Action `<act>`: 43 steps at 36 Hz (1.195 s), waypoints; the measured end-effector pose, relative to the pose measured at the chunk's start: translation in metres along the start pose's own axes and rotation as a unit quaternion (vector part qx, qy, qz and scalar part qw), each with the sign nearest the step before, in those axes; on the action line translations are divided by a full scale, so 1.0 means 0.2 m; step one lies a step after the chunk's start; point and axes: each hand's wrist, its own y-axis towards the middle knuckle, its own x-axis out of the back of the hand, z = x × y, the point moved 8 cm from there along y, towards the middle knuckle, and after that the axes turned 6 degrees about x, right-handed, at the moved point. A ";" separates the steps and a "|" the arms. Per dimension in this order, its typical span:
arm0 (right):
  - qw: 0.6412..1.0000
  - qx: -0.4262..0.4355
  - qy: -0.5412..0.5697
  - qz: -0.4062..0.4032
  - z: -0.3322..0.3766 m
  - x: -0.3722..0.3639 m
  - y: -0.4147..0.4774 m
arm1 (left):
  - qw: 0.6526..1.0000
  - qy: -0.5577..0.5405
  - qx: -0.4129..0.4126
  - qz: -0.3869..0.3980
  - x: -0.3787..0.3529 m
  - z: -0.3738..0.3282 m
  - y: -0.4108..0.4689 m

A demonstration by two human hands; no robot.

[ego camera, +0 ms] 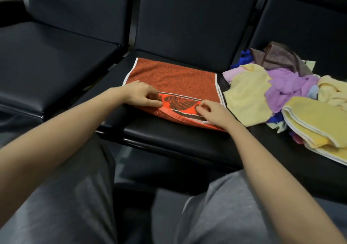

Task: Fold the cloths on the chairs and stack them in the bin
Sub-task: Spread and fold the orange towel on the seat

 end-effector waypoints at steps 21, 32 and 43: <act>0.984 -0.069 -0.148 0.074 0.10 0.13 -0.05 | 0.990 0.000 0.141 -0.005 0.14 0.16 -0.21; 0.974 -0.186 0.056 0.117 -0.11 0.27 -0.14 | 0.851 -0.499 0.163 -0.038 0.17 0.22 -0.28; 0.916 -0.156 0.216 0.300 -0.10 0.19 -0.30 | 0.854 -0.461 0.084 0.226 0.07 0.15 -0.38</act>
